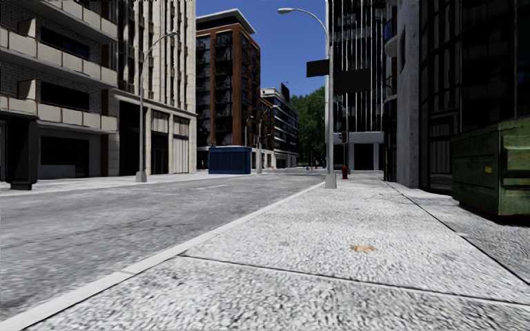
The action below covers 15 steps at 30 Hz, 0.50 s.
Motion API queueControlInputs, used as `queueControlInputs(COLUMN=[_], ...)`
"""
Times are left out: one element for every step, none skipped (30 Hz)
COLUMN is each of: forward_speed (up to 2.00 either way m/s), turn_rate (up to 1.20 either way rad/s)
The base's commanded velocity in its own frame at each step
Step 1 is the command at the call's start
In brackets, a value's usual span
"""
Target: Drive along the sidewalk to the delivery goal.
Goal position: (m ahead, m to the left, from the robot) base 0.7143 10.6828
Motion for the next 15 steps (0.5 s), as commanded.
queueControlInputs(forward_speed=[2.0,2.0,2.0,2.0,2.0,2.0,2.0,2.0,2.0,2.0,2.0,2.0,2.0,2.0,2.0], turn_rate=[-1.2,-1.19,-0.34,0.0,0.0,0.0,0.0,0.0,0.0,0.0,0.0,0.0,0.0,0.07,0.55])
